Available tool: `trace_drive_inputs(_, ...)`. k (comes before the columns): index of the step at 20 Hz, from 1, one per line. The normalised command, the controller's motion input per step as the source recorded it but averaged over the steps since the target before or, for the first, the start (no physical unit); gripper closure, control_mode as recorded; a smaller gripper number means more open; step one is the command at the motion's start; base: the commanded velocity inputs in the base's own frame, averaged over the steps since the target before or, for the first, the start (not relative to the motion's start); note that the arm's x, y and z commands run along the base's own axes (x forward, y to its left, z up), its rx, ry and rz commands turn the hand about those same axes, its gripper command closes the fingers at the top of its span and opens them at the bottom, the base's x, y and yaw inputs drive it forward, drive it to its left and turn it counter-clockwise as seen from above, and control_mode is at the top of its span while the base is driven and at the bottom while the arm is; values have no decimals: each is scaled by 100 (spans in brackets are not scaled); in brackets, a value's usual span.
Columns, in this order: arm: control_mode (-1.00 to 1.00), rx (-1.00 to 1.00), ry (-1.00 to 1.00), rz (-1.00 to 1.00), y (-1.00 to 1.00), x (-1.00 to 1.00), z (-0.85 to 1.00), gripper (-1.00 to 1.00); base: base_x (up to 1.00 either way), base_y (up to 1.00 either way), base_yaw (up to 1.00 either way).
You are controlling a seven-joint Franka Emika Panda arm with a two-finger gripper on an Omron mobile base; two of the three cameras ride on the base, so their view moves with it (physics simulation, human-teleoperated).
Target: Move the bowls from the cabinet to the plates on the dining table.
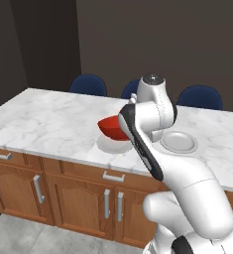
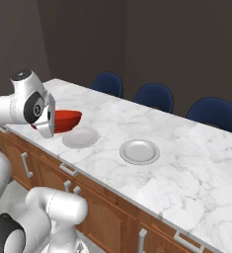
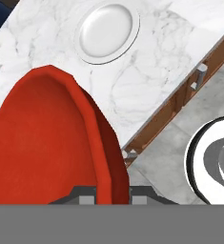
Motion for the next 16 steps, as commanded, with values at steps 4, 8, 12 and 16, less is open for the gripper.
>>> trace_drive_inputs(4,-100,0,0,0,0,33,-24,100,0,0,0)
trace_drive_inputs(8,-100,0,0,0,0,31,-35,100,0,0,0)
trace_drive_inputs(12,-100,0,0,0,0,29,-39,100,0,0,0)
trace_drive_inputs(16,-100,0,0,0,0,33,-30,100,0,0,0)
